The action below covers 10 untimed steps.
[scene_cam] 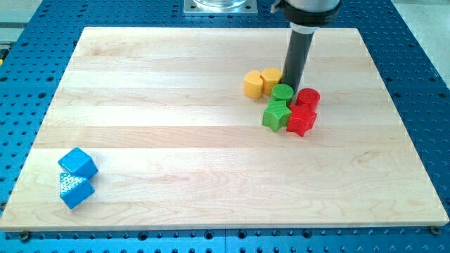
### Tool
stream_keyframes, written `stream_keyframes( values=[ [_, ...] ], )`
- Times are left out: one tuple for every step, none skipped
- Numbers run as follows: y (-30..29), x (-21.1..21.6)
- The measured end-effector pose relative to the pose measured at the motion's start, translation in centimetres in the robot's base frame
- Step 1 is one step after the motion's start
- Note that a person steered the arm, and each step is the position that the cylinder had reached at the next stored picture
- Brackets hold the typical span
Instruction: Take the yellow blocks towards the bottom center
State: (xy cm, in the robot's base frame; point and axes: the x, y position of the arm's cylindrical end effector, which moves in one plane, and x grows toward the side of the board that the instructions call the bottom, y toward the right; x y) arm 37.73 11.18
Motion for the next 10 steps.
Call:
stream_keyframes(
  values=[
    [-1.3, -0.9],
    [-0.1, -4.4],
    [2.1, -4.6],
    [2.2, -6.2],
    [-3.4, -5.5],
    [-6.1, -3.6],
    [-6.2, -1.4],
    [-6.2, -1.6],
    [-6.2, -6.9],
    [-8.6, -7.6]
  ],
)
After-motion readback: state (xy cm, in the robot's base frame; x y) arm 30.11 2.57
